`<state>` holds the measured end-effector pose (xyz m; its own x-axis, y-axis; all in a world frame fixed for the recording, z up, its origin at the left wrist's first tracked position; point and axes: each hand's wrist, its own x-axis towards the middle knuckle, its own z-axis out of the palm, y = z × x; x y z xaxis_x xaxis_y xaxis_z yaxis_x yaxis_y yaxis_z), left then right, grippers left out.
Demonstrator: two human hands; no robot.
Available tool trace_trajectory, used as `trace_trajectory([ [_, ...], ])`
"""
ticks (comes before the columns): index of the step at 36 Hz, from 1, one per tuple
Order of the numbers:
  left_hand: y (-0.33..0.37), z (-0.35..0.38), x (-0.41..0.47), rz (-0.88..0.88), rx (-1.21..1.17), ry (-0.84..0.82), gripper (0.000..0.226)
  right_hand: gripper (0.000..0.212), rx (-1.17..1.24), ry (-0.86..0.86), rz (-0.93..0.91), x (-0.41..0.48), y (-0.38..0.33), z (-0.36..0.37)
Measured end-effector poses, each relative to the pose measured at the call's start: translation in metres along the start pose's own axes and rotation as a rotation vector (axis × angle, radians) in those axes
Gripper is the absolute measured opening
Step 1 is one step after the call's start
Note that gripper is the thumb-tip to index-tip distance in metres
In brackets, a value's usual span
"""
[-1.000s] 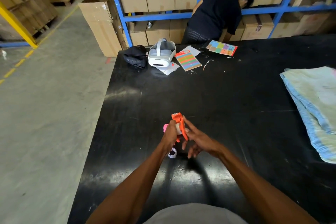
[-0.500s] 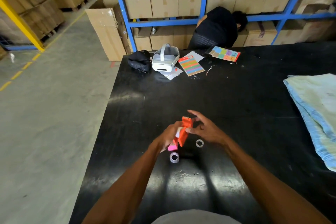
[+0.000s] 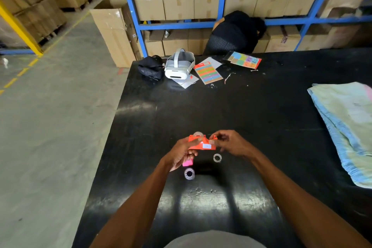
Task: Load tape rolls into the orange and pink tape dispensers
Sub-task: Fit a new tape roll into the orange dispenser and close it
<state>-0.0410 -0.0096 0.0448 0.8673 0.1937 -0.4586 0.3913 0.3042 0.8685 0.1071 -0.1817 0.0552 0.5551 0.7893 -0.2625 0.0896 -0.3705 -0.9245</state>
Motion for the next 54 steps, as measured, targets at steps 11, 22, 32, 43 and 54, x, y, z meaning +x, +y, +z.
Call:
trace_trajectory([
  [11,0.003,0.007,-0.003,0.168,0.178,0.089,0.039,0.015,0.095,0.125,-0.046,-0.013,0.0,0.012],
  [22,0.002,0.006,-0.007,0.109,0.096,0.035,0.048,0.054,-0.22,0.224,-0.357,-0.028,0.004,0.015],
  [32,0.01,0.015,-0.007,0.099,-0.012,0.064,0.042,0.044,-0.389,0.315,-0.441,-0.028,0.0,0.031],
  [43,0.001,0.015,0.002,0.62,0.679,0.113,0.067,0.042,-0.388,0.276,-0.421,-0.031,0.004,0.022],
  [54,0.001,0.011,-0.001,0.716,0.746,0.174,0.044,0.046,-0.306,0.249,-0.345,-0.03,0.001,0.019],
])
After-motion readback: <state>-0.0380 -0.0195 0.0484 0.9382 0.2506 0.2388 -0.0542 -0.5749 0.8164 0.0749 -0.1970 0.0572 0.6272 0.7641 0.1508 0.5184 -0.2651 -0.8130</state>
